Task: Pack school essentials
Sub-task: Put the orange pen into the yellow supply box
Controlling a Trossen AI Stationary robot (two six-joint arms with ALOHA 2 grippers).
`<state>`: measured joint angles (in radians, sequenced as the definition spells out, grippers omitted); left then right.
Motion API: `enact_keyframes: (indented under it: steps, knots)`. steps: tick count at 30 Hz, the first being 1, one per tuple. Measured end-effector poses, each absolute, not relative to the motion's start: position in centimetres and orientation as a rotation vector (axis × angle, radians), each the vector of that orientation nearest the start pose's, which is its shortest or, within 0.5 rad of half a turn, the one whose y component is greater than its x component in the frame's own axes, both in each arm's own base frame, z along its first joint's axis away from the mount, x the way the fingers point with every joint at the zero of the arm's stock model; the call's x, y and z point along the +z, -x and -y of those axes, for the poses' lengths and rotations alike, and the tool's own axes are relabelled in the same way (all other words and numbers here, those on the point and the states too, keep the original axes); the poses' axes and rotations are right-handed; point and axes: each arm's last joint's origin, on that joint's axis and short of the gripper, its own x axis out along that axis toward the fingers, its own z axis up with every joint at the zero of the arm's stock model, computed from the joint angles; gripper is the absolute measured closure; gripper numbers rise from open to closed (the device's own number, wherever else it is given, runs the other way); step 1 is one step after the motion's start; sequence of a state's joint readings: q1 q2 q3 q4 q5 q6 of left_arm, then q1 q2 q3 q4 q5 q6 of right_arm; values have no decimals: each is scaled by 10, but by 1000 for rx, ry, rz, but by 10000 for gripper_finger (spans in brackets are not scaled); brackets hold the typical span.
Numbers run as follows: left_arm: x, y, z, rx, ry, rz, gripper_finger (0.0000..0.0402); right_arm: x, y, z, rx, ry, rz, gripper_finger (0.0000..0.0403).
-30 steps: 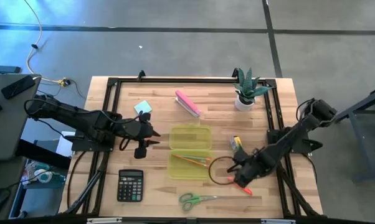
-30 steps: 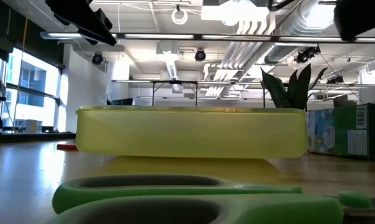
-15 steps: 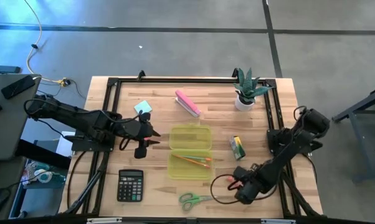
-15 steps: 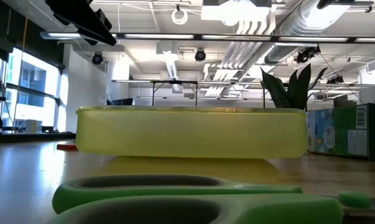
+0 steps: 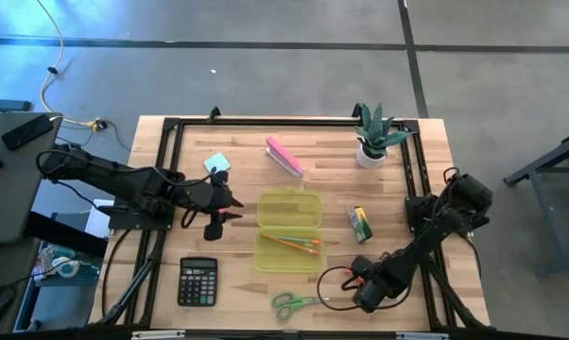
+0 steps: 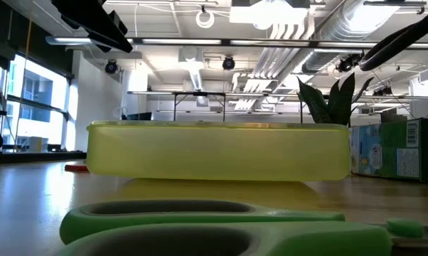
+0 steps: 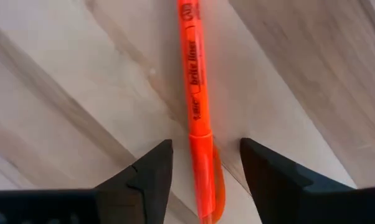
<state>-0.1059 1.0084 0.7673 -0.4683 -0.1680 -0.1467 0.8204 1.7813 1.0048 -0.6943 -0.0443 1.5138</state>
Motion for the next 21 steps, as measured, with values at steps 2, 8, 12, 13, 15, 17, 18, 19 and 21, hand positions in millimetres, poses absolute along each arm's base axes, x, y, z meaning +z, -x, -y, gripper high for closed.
enact_keyframes:
  steps: [2, 8, 12, 13, 15, 17, 18, 19, 21]
  knots:
    - [264, -204, 17, 111, 44, -701, 271, 136, -204, -221, -470, -631, -1499, 249]
    - [261, -201, 17, 122, 61, -738, 271, 135, -203, -219, -493, -611, -1493, 339]
    - [256, -196, 13, 187, 104, -804, 271, 135, -203, -219, -493, -602, -1488, 381]
    - [254, -195, 12, 204, 112, -823, 271, 135, -203, -219, -490, -599, -1488, 386]
    - [252, -192, 10, 225, 119, -854, 271, 135, -203, -219, -488, -595, -1484, 390]
    - [250, -190, 9, 239, 123, -882, 271, 135, -203, -219, -478, -576, -1474, 386]
    - [250, -189, 8, 247, 128, -894, 271, 135, -203, -219, -472, -570, -1469, 382]
    - [249, -188, 7, 255, 130, -907, 271, 135, -203, -219, -466, -567, -1465, 378]
    - [247, -186, 6, 277, 128, -931, 271, 137, -204, -219, -456, -570, -1439, 373]
